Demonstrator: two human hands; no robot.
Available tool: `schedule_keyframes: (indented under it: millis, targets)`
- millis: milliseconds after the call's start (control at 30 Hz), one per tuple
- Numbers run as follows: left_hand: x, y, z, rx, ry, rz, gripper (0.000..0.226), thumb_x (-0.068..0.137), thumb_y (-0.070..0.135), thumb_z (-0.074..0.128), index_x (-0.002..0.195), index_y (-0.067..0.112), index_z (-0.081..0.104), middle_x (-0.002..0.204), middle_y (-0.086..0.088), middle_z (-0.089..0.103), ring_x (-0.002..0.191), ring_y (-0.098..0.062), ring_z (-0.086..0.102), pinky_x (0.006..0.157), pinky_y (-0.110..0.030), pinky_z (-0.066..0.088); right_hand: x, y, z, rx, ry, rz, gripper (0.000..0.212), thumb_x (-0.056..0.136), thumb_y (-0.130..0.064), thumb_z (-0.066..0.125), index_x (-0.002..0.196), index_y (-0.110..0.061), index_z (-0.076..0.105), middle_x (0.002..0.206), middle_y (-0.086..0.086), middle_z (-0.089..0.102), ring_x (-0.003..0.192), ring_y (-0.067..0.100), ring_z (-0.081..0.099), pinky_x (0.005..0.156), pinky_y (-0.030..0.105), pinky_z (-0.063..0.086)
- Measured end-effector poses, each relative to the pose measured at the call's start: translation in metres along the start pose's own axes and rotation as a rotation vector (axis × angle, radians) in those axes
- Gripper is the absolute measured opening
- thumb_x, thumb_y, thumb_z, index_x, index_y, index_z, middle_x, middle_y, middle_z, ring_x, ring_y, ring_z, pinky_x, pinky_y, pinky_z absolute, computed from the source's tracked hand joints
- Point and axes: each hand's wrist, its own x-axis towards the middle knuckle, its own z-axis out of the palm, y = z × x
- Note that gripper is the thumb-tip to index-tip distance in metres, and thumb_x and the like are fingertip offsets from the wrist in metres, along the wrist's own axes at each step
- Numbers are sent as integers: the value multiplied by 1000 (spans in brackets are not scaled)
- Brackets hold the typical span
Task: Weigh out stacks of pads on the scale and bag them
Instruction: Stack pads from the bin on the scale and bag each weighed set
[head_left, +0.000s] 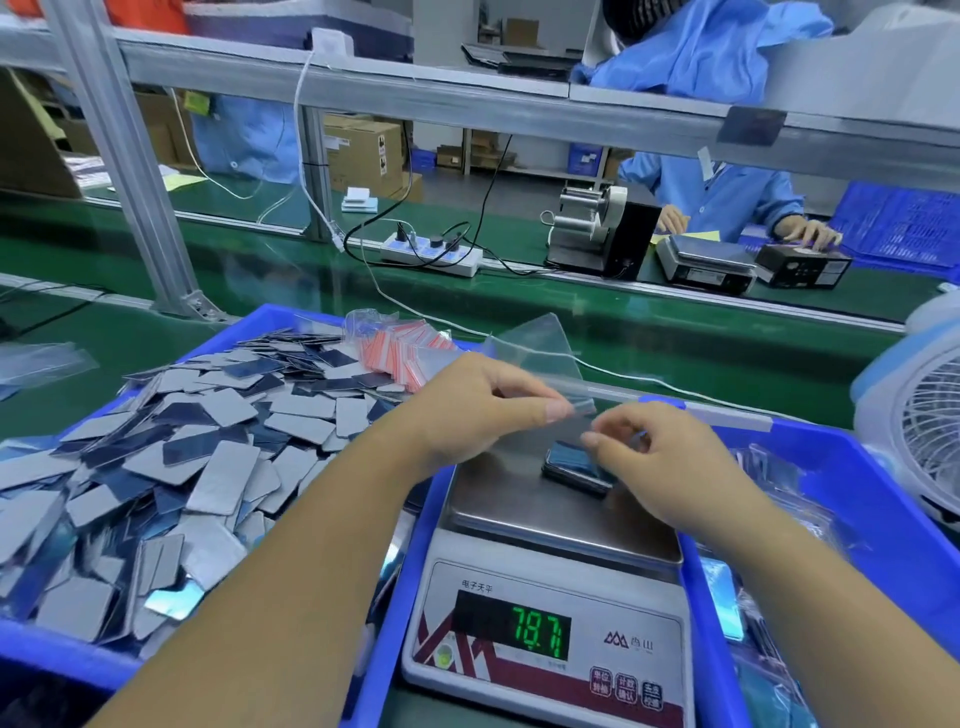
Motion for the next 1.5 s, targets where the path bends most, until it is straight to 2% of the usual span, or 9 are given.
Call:
schedule_keyframes:
  millis: [133, 300, 533, 700, 833, 933, 1133, 1367, 1500]
  targets:
    - [2, -5, -4, 6, 29, -48, 10, 84, 25, 77, 87, 34, 81, 94, 9, 78, 100, -9, 69, 96, -31, 52, -1, -1, -2, 50, -132, 75, 22, 82, -53, 69, 83, -32, 70, 74, -13, 69, 72, 0, 60, 61, 19, 41]
    - [5, -9, -5, 51, 75, -101, 17, 88, 17, 75, 79, 30, 79, 71, 16, 72, 66, 5, 64, 68, -16, 46, 1, -4, -6, 151, -194, 96, 21, 78, -49, 75, 77, -28, 72, 68, -13, 68, 54, -4, 53, 52, 16, 39]
    - [7, -13, -4, 33, 171, -137, 42, 85, 37, 77, 52, 23, 55, 47, 13, 46, 42, -8, 35, 44, -18, 31, -2, -8, -8, 110, -253, 55, 21, 75, -43, 79, 80, -27, 67, 69, -15, 67, 57, -2, 54, 57, 19, 43]
    - [10, -16, -4, 1, 230, -150, 41, 78, 48, 79, 50, 26, 60, 49, 12, 53, 43, -6, 38, 50, -23, 34, -7, -12, -2, 90, -149, -74, 28, 70, -29, 86, 81, -31, 60, 66, -25, 62, 56, -6, 53, 56, 9, 39]
    - [8, -18, -2, -20, 121, -154, 8, 86, 33, 76, 78, 32, 77, 60, 13, 63, 53, -3, 50, 55, -21, 39, -8, -14, 2, 24, -28, -184, 35, 77, -27, 81, 92, -46, 57, 89, -24, 62, 82, -19, 49, 70, -1, 34]
    - [8, -17, -2, -12, 109, -128, 11, 88, 25, 74, 78, 21, 76, 58, 13, 61, 55, -3, 51, 57, -22, 39, -9, -15, 3, -38, -57, -232, 32, 79, -28, 77, 89, -48, 56, 88, -22, 60, 88, -17, 48, 72, 1, 34]
    - [9, -14, -2, 1, 261, -106, 53, 80, 44, 80, 46, 24, 44, 43, 15, 42, 39, -2, 35, 47, -17, 32, -11, -16, 6, -108, -39, -268, 22, 80, -28, 73, 93, -40, 61, 85, -19, 57, 81, -14, 47, 70, 2, 33]
    - [8, -13, -1, -43, 184, -120, 20, 93, 34, 68, 84, 18, 74, 58, 17, 59, 49, 3, 48, 52, -17, 36, -11, -11, 1, 215, 68, -147, 19, 77, -25, 78, 81, -40, 68, 72, -30, 63, 65, -2, 56, 60, 5, 39]
    - [4, -10, -1, -21, 131, -101, 24, 89, 34, 73, 66, 30, 72, 58, 16, 59, 52, 0, 48, 55, -17, 38, -10, -8, 4, 285, 60, -131, 18, 77, -24, 79, 85, -38, 71, 70, -22, 65, 59, 5, 53, 57, 11, 39]
